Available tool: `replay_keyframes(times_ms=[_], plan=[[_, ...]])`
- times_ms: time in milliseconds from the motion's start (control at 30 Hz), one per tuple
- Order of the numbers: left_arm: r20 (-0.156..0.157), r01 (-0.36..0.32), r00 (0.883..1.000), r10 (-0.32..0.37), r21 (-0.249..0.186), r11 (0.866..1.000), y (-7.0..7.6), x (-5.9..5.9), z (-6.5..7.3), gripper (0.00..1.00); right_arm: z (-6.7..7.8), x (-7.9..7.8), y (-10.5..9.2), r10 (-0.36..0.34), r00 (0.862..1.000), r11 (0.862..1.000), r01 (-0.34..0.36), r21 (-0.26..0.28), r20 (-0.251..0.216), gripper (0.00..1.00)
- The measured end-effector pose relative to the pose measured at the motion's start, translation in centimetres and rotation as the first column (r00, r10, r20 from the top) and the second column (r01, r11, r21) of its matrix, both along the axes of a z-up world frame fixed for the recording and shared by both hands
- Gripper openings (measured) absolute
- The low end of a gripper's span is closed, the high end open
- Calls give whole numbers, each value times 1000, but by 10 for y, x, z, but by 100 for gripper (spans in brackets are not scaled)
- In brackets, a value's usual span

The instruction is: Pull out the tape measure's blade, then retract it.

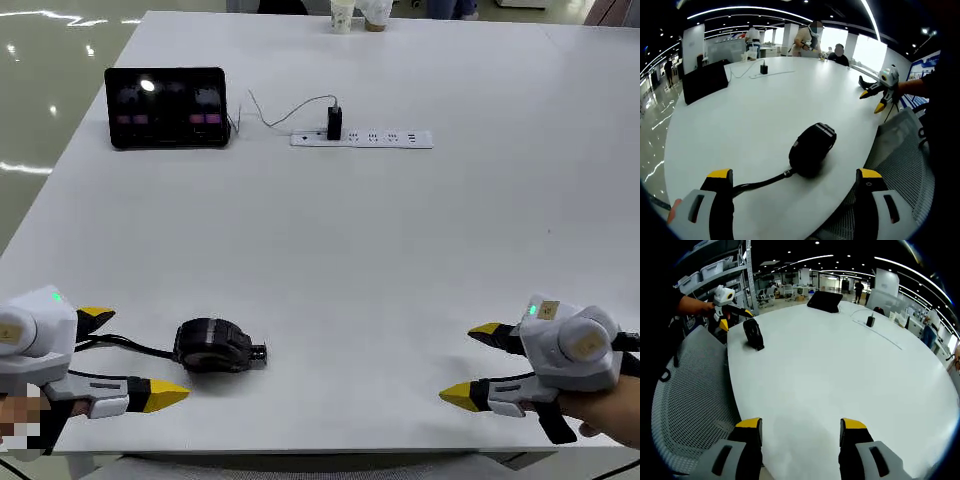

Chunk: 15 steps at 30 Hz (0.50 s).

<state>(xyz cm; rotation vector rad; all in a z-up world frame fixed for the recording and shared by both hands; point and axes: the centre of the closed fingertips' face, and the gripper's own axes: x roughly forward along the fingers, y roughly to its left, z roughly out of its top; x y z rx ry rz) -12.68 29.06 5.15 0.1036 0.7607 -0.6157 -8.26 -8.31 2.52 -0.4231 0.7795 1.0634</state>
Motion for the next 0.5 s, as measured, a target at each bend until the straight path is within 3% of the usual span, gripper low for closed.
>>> replay_keyframes(times_ms=[233,300,500], plan=[[-30,-14,999,14,3,1000,13,-9,-1,99,1,-6,-24,-41,999,999,41,0,-20,69],[-14,-20,1000,20,19,1000,17,-7,0,99,3,-7,-29,-45,999,999,45,3,-25,72],[-26,-24,999,24,18,1000,21,-7,4,99,15,-9,-44,-75,995,996,78,45,-61,92]])
